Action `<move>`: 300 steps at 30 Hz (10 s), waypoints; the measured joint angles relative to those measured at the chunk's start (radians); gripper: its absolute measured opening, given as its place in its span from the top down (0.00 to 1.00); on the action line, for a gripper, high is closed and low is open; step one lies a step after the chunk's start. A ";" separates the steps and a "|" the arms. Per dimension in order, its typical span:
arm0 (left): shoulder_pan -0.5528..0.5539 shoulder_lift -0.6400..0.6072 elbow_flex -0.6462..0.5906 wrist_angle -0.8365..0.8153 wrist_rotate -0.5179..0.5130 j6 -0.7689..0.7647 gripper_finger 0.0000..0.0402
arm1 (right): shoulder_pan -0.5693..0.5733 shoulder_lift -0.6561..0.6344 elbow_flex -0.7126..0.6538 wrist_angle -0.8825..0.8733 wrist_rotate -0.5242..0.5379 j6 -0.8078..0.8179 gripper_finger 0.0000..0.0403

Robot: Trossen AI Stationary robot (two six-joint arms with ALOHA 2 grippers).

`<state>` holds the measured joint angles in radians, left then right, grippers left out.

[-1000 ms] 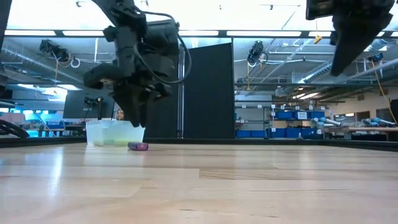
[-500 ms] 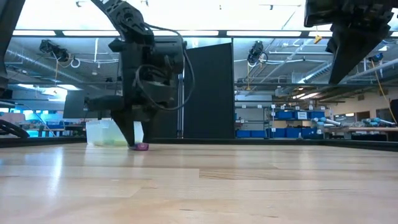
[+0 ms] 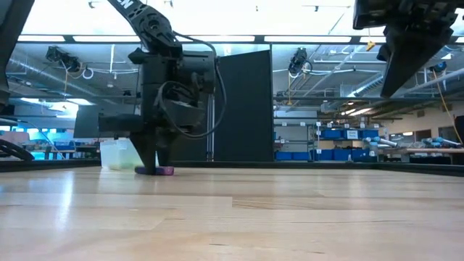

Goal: Sort blocks
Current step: Put the purple block into the blue bin, then return to Home Position

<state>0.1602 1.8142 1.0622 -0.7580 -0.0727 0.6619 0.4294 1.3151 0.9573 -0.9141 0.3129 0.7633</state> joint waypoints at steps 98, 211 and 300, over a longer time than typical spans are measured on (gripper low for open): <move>-1.024 -0.545 -0.241 -0.056 0.057 -1.919 0.71 | -0.190 0.107 0.000 0.403 -0.045 -0.453 0.97; 0.318 -1.184 -1.054 1.469 0.469 -0.749 0.99 | -0.762 -0.805 -0.887 1.235 -0.392 -0.845 0.98; 0.317 -1.801 -1.055 0.768 0.082 -0.693 0.96 | -0.892 -1.250 -0.952 0.964 -0.130 -0.811 0.92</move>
<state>0.4770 0.0135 0.0071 0.0105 0.0093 -0.0315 -0.4629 0.0654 0.0055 0.0502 0.1825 -0.0482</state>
